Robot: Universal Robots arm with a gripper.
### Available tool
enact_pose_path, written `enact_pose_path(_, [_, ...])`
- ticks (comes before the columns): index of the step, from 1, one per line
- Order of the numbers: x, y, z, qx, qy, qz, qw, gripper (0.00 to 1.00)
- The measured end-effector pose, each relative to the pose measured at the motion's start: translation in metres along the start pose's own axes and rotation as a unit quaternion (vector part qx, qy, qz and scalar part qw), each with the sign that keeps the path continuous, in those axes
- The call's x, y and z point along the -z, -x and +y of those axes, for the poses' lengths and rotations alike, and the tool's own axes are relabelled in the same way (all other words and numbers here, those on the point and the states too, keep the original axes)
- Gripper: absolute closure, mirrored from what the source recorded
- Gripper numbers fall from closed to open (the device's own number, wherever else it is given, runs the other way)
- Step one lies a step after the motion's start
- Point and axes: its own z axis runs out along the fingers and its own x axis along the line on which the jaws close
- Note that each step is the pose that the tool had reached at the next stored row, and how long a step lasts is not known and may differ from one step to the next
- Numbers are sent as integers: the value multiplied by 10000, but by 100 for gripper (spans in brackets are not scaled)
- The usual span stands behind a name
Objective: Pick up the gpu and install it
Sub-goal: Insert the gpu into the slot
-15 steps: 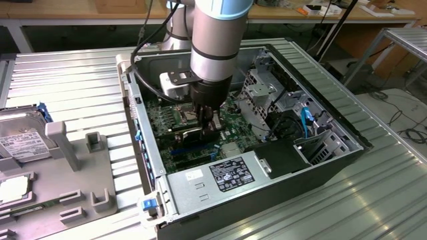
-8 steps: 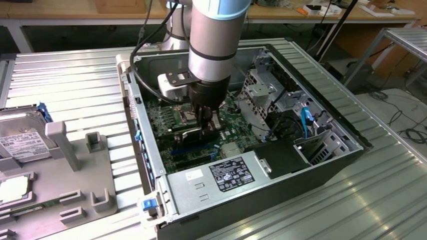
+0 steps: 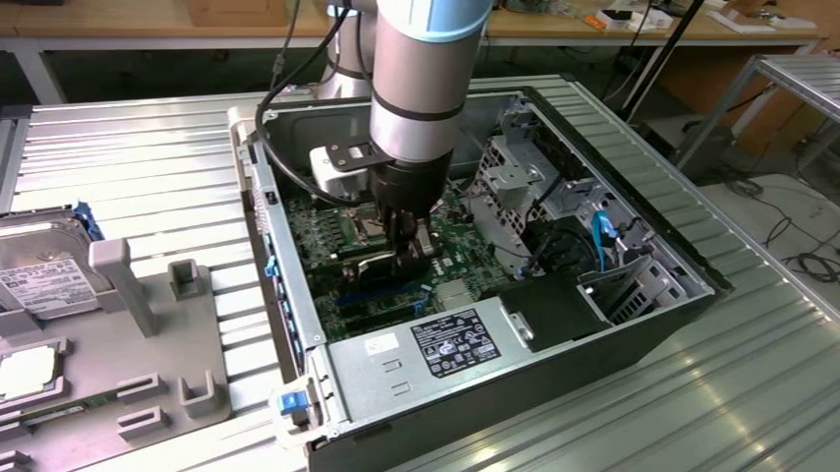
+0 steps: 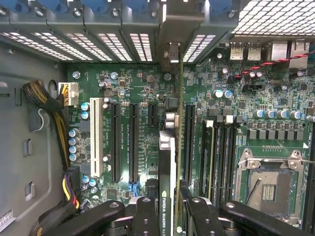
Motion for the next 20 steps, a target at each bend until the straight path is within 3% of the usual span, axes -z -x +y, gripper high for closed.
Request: enact_pose_path(20, [-29,2,1,0,0,-14,10000,73])
